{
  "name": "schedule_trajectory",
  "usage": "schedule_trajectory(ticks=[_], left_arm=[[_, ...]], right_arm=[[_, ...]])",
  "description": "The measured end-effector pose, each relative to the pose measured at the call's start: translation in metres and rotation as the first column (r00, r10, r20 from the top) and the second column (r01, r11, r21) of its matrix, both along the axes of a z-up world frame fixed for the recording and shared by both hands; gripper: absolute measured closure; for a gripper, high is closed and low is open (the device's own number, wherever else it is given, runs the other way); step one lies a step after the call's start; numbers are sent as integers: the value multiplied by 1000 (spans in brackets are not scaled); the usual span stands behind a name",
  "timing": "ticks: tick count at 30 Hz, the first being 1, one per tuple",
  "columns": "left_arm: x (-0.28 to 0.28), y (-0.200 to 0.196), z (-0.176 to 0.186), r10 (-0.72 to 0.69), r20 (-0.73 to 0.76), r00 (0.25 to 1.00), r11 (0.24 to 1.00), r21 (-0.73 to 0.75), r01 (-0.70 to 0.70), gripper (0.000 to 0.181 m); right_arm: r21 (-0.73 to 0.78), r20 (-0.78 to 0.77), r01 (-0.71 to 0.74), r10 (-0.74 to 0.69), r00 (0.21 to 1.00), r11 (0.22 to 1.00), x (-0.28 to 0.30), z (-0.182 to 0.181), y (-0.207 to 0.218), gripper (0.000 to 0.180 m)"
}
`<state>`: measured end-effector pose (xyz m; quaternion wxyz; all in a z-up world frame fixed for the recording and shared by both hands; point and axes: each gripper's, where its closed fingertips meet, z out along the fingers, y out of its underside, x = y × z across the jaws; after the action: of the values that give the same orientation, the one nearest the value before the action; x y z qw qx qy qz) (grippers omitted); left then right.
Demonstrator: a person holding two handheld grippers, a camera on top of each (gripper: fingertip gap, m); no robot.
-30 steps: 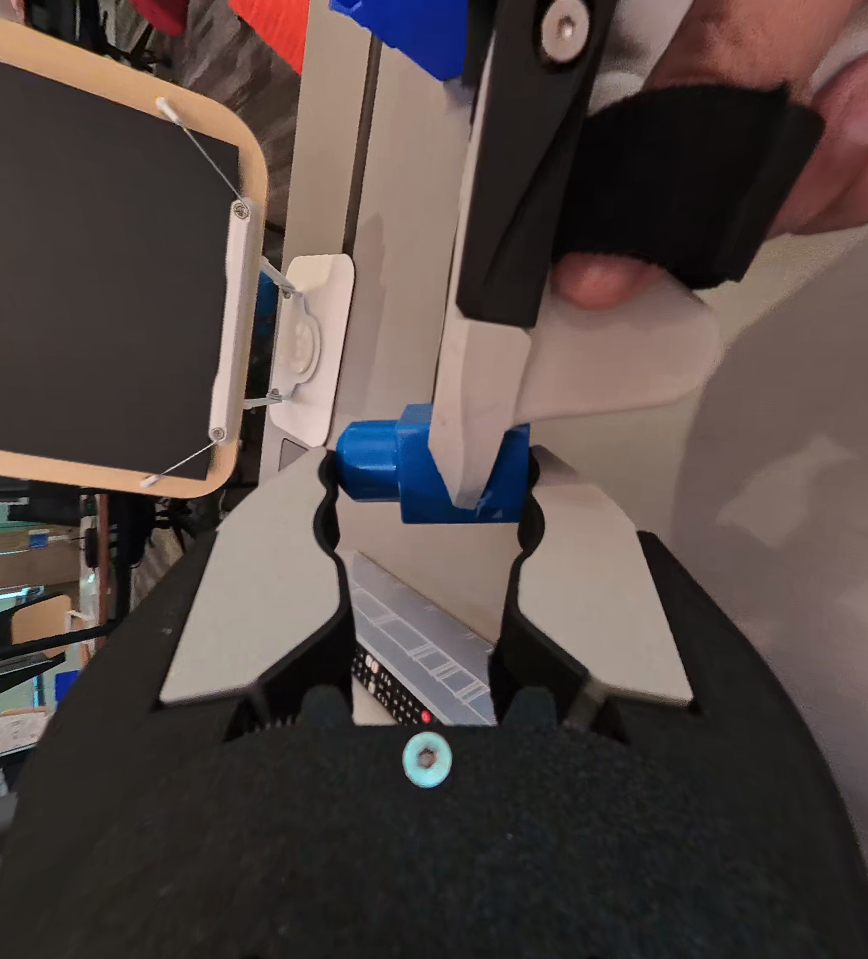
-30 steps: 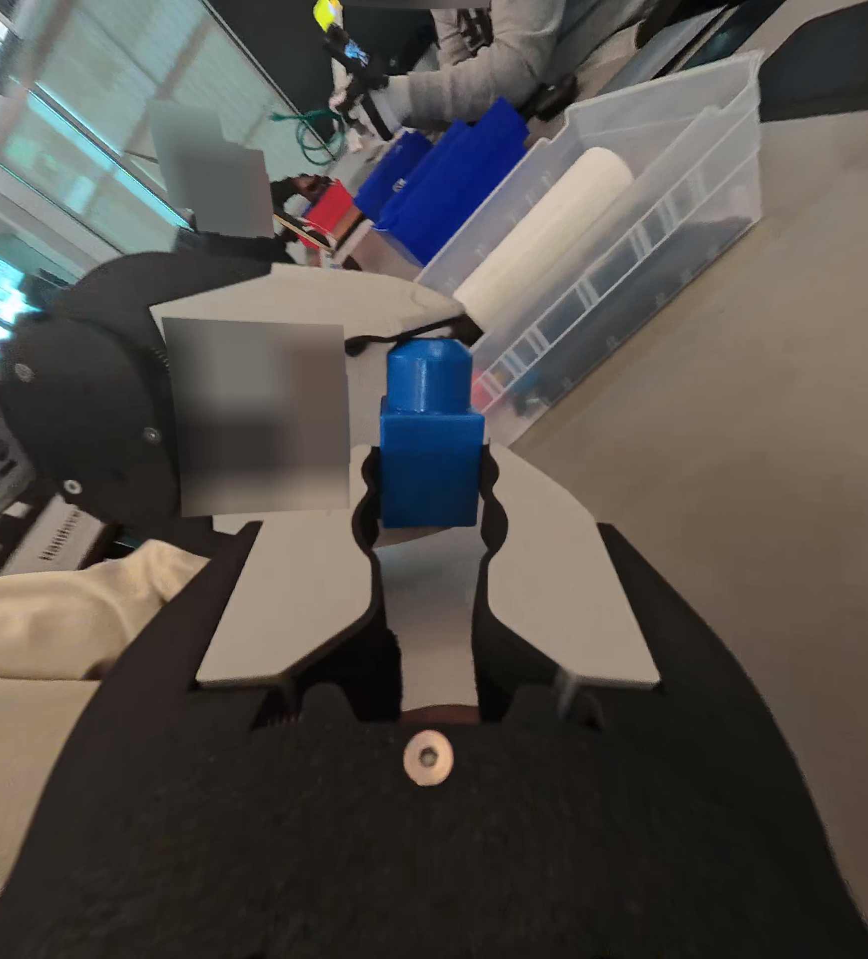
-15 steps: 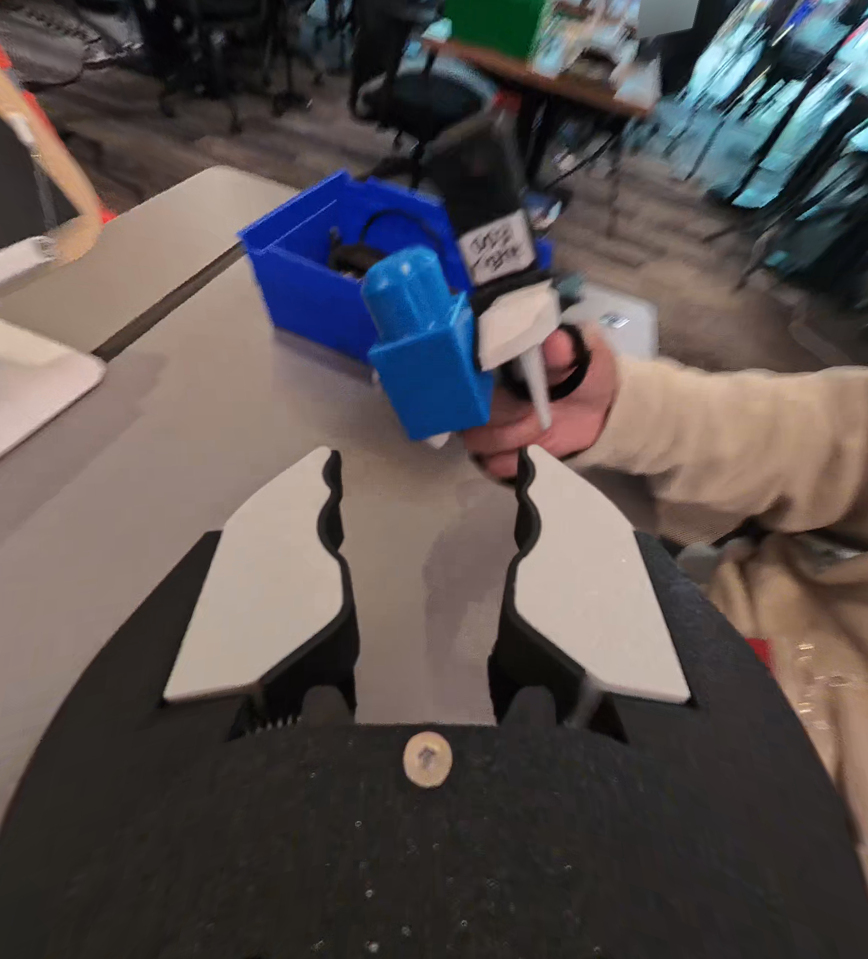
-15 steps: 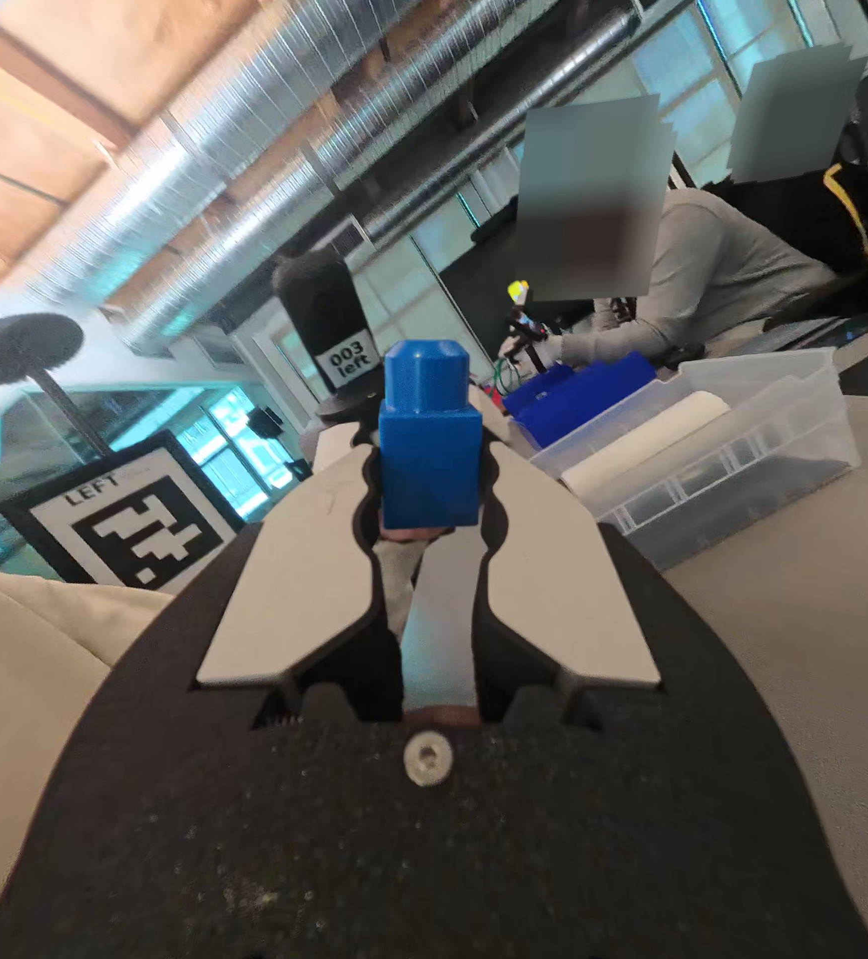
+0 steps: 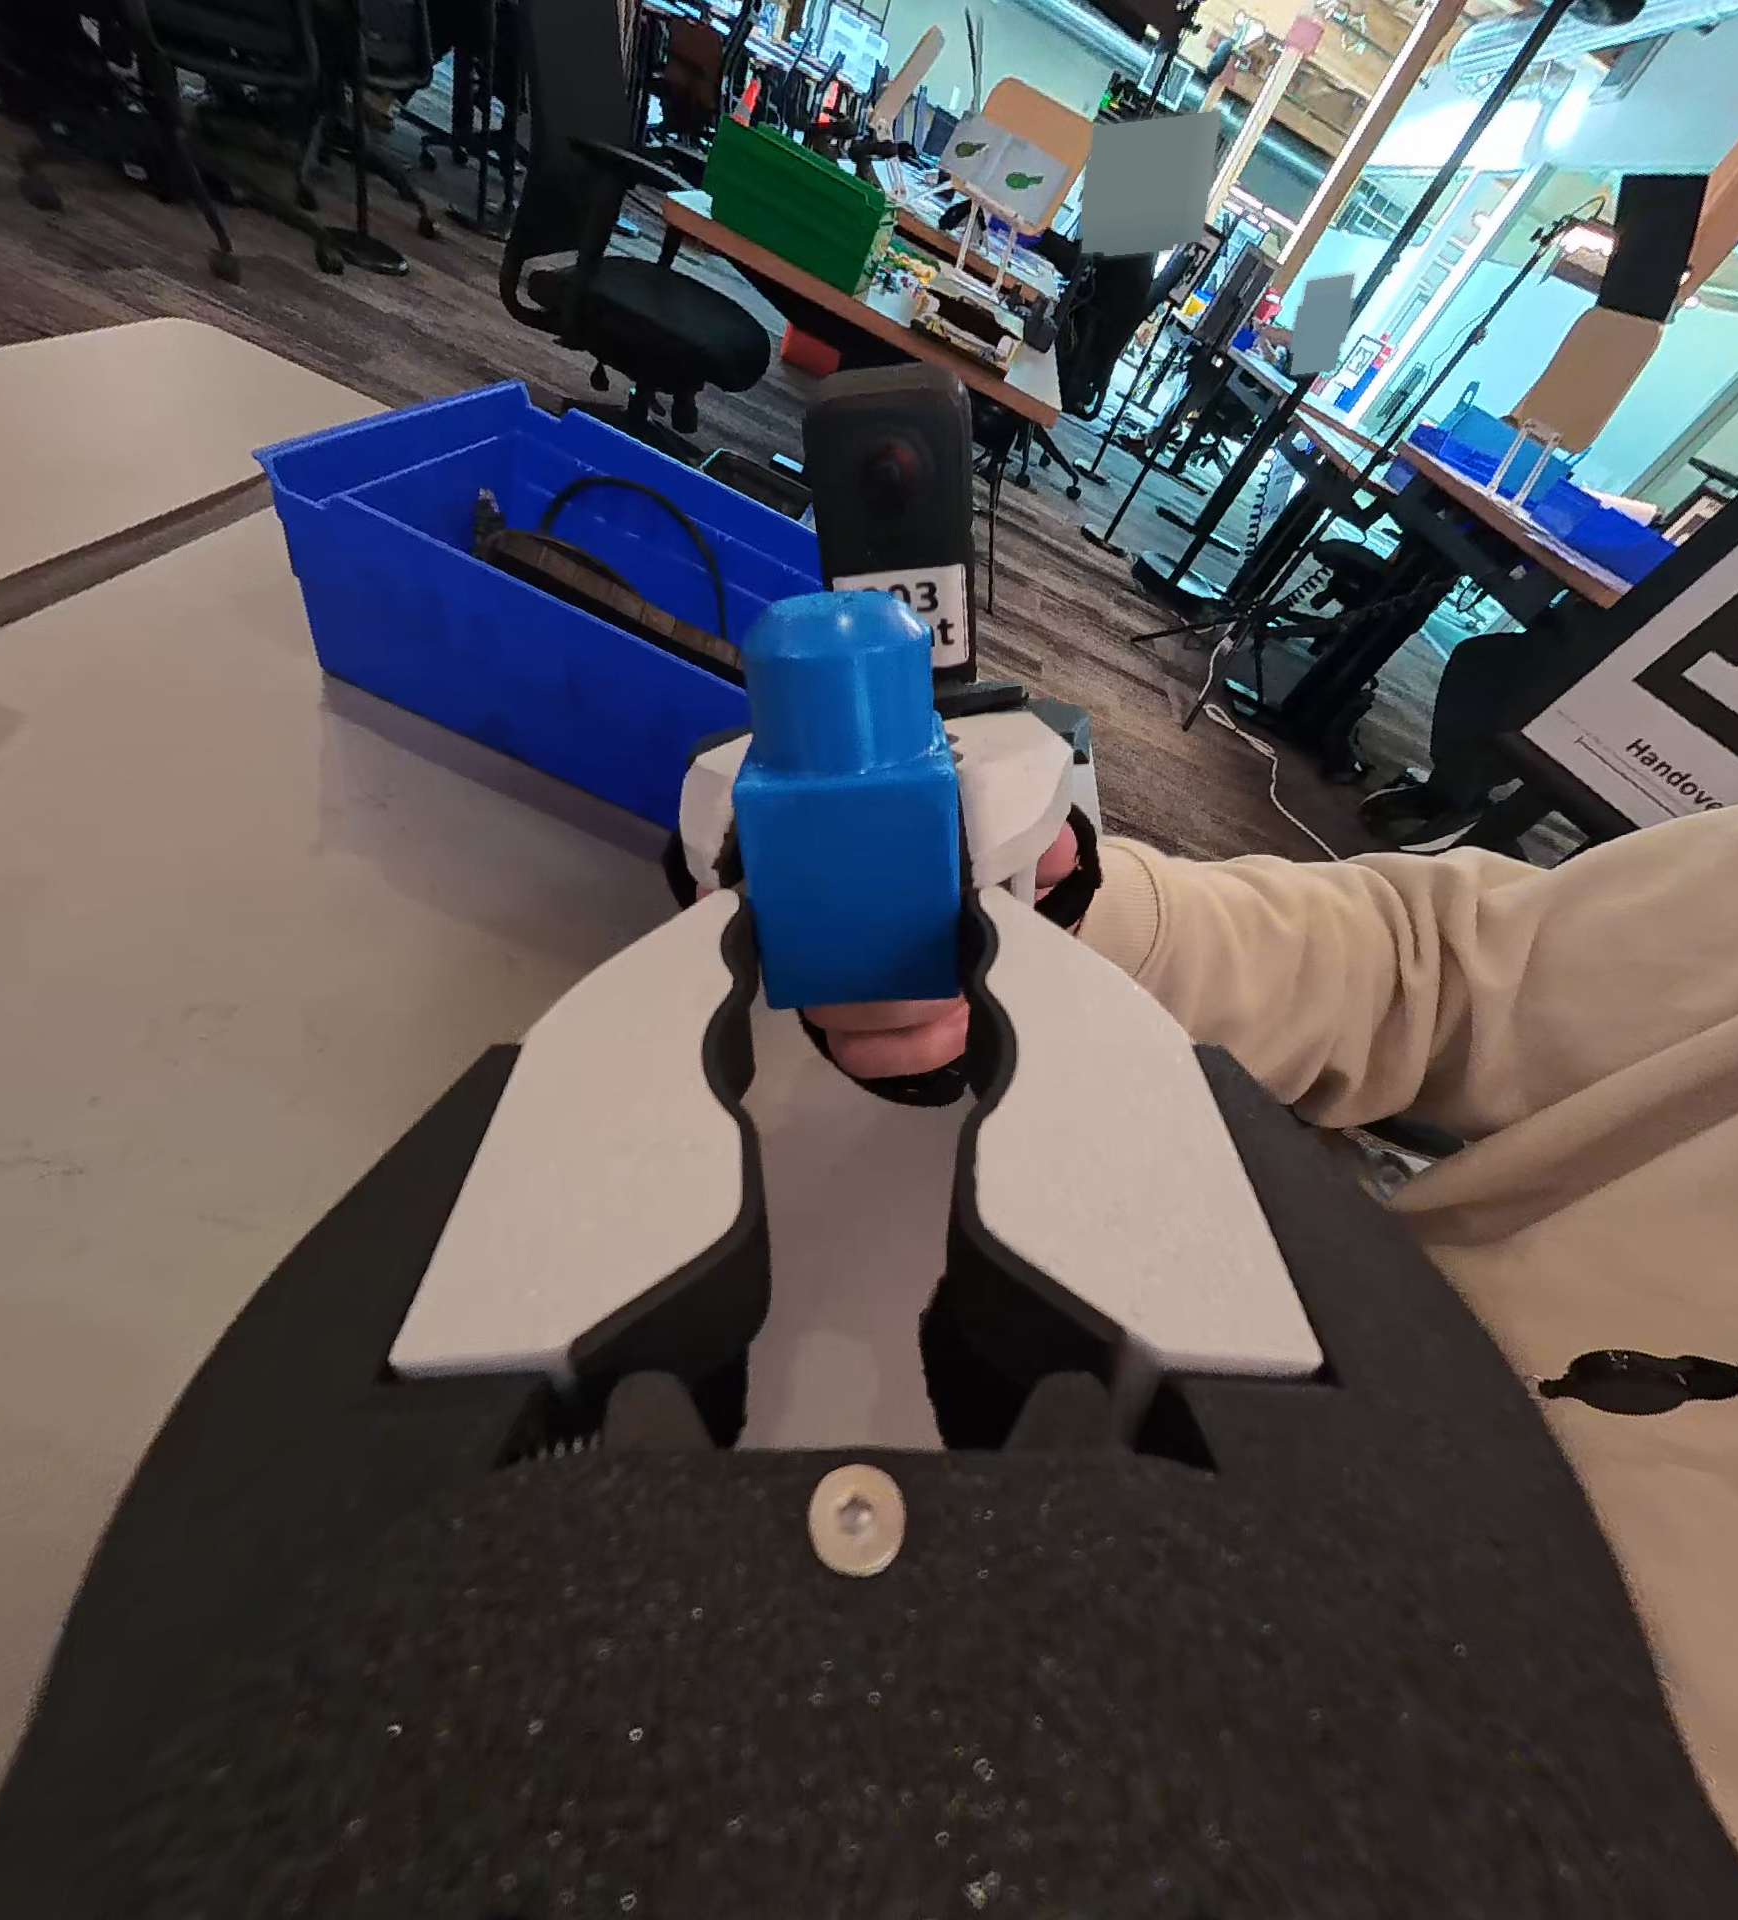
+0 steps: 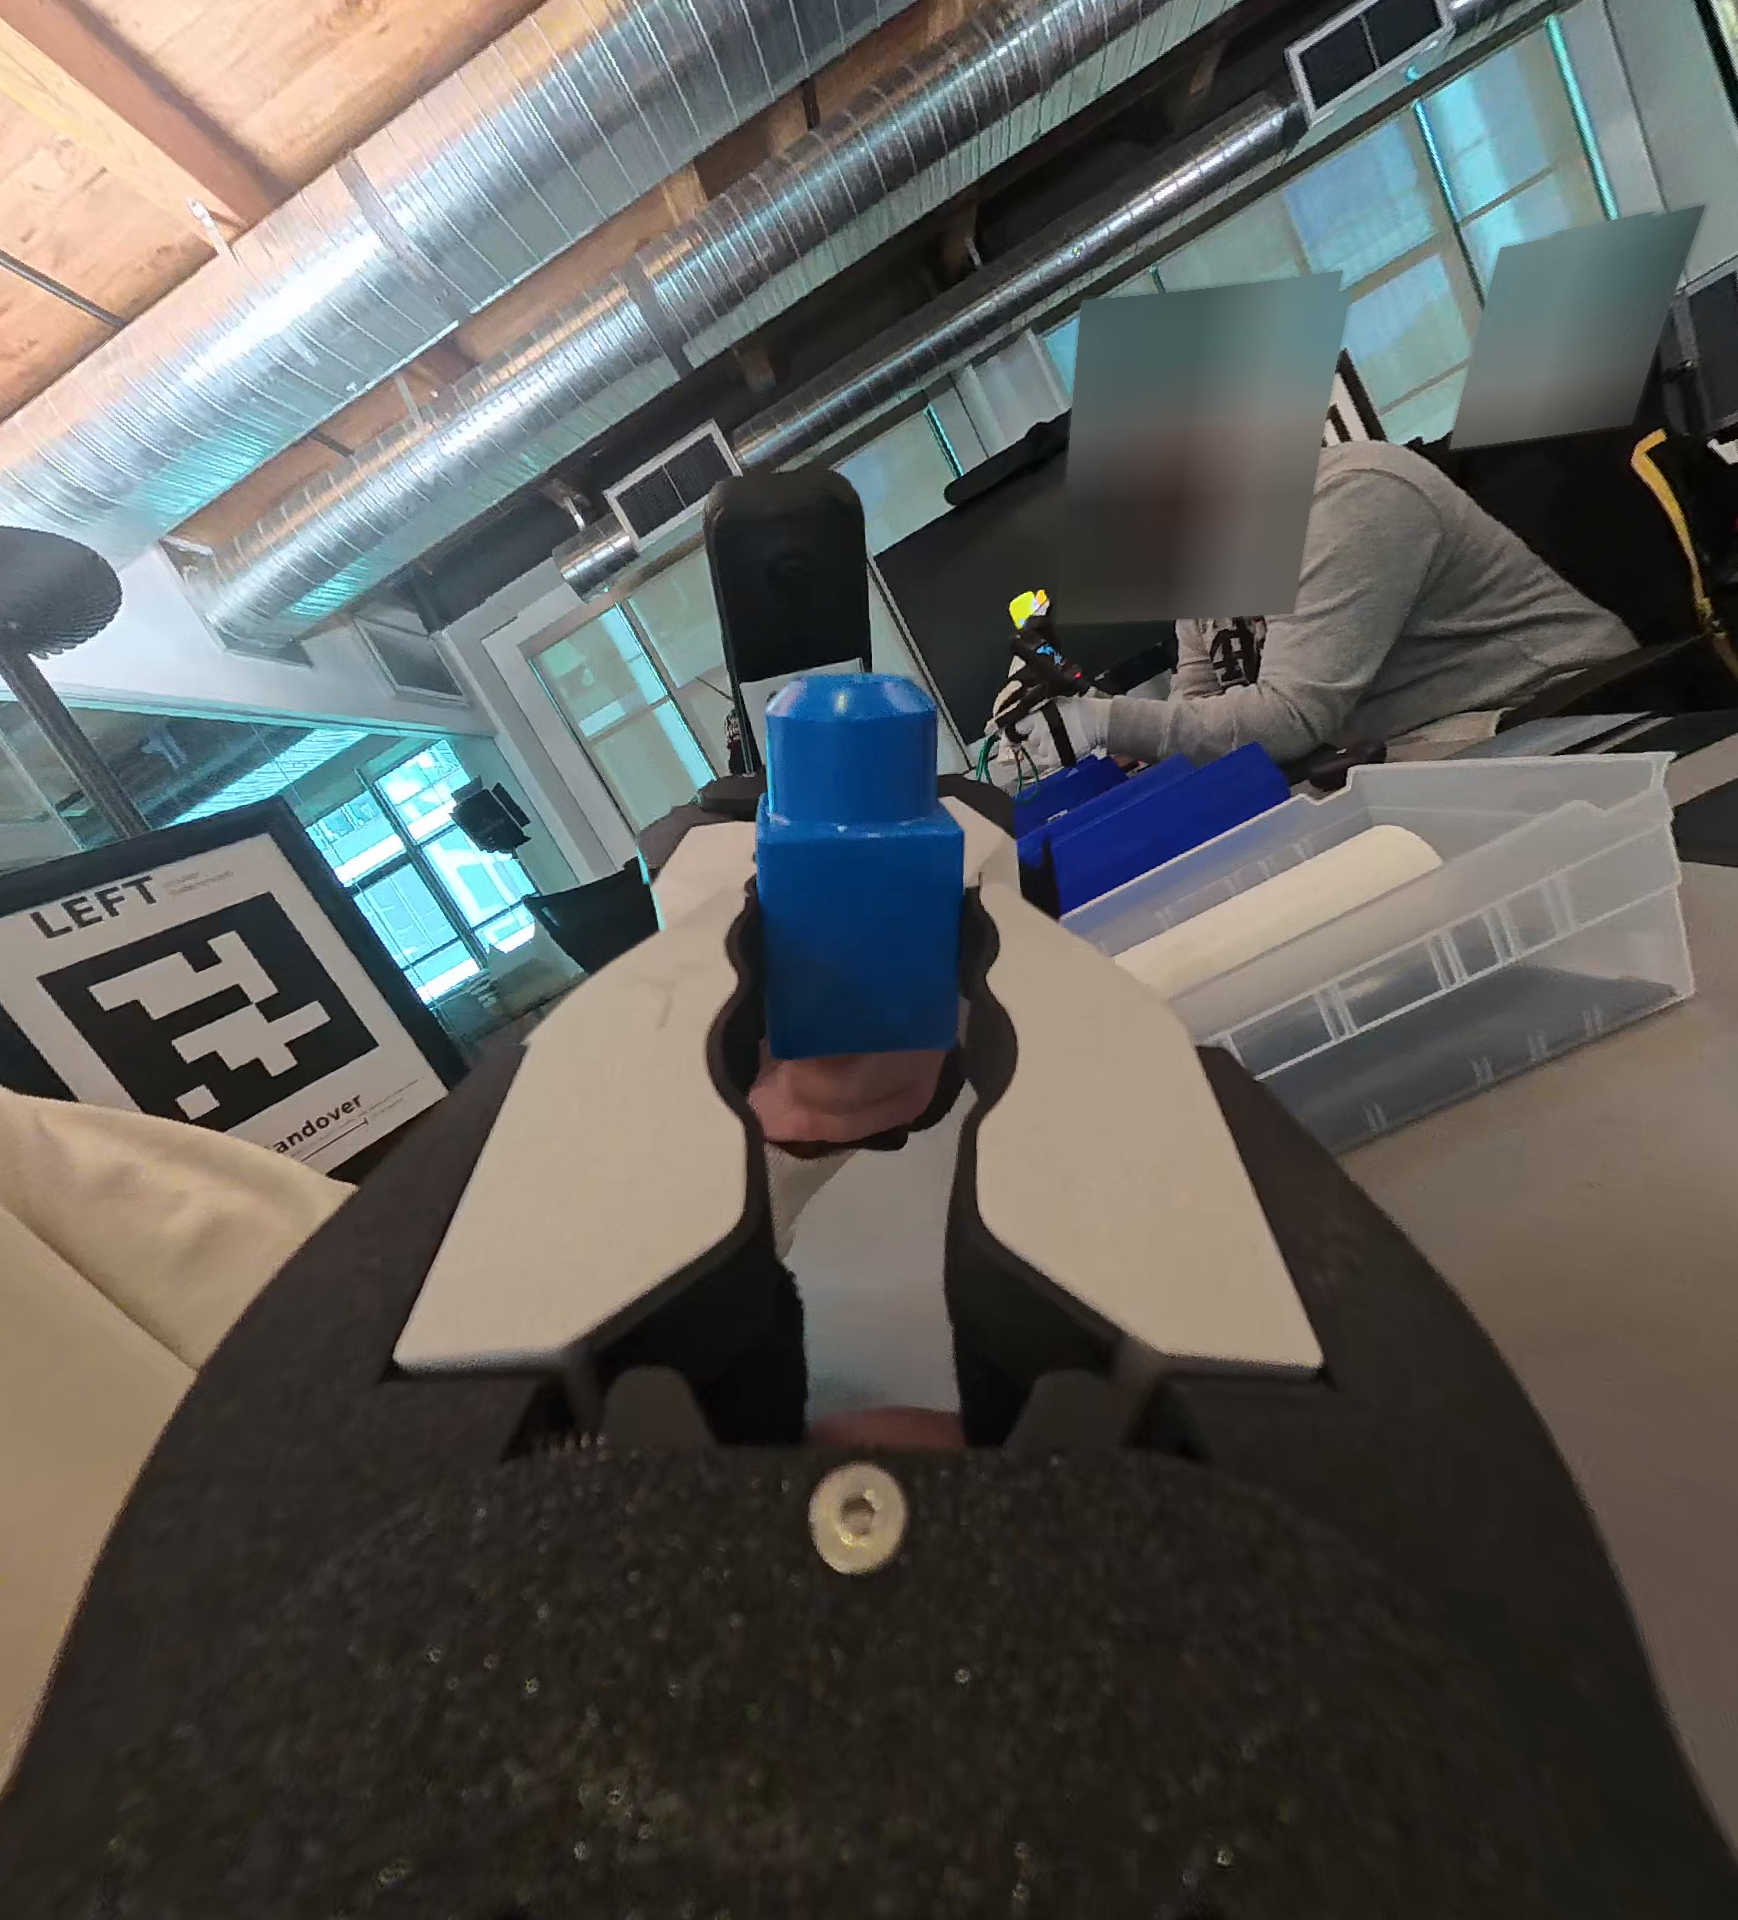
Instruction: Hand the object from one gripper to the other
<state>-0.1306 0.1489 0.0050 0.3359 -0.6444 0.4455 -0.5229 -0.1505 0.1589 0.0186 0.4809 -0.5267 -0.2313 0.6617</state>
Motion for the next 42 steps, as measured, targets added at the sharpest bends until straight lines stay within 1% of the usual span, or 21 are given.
schedule_trajectory(ticks=[3,5,7,9,10,12,14,15,17,19,22,26,27,30,33,35,36,38,40,42], left_arm=[[-2,0,-3,-13,-19,1000,1000,-4,13,145],[-8,3,-9,2,-68,998,1000,24,0,145],[-19,11,-18,43,-148,988,996,78,-32,145],[-35,21,-30,106,-268,958,982,178,-59,145],[-40,20,-35,104,-321,941,978,207,-38,145],[-46,7,-41,44,-387,921,975,217,44,145],[-46,-9,-48,-27,-452,892,972,198,130,145],[-45,-17,-53,-57,-485,873,966,193,170,145],[-41,-30,-64,-105,-542,834,954,183,239,145],[-34,-39,-71,-126,-576,808,943,182,278,145],[-27,-46,-75,-144,-589,795,938,174,299,145],[-23,-49,-78,-147,-603,784,935,174,309,144],[-24,-48,-78,-144,-610,780,935,173,308,145],[-24,-47,-77,-144,-600,787,938,171,302,145],[-22,-43,-71,-129,-565,815,943,185,278,143],[-21,-40,-65,-120,-529,840,948,191,255,138],[-21,-38,-62,-112,-513,851,952,191,240,136],[-24,-30,-59,-83,-496,864,962,186,200,132],[-26,-18,-55,-31,-472,881,974,185,133,128],[-27,1,-49,63,-432,900,984,179,17,127]], right_arm=[[4,61,1,-2,998,1000,-1,-3,0,144],[42,151,4,-11,988,999,1,-8,0,136],[100,289,49,-76,954,994,10,-19,7,130],[165,463,76,-146,874,983,26,-37,15,126],[199,541,66,-166,825,978,34,-45,15,125],[241,653,-9,-156,741,970,44,-54,6,125],[259,723,-117,-112,682,959,44,-56,-13,131],[276,731,-149,-107,674,949,41,-53,-21,133],[286,723,-211,-66,688,935,29,-45,-38,136],[281,739,-248,-44,672,927,21,-46,-46,137],[272,768,-261,-46,639,926,19,-54,-46,138],[239,766,-295,7,643,925,15,-57,-52,151],[234,774,-297,7,633,926,15,-60,-51,152],[223,804,-310,5,594,924,17,-68,-50,152],[238,801,-303,-10,598,923,18,-68,-46,152],[262,777,-291,-22,629,920,19,-62,-44,152],[276,769,-282,-36,638,919,21,-59,-42,152],[319,769,-237,-105,630,918,28,-56,-33,152],[389,761,-166,-214,613,906,36,-49,-20,152],[494,735,-76,-369,569,866,43,-40,-2,152]])
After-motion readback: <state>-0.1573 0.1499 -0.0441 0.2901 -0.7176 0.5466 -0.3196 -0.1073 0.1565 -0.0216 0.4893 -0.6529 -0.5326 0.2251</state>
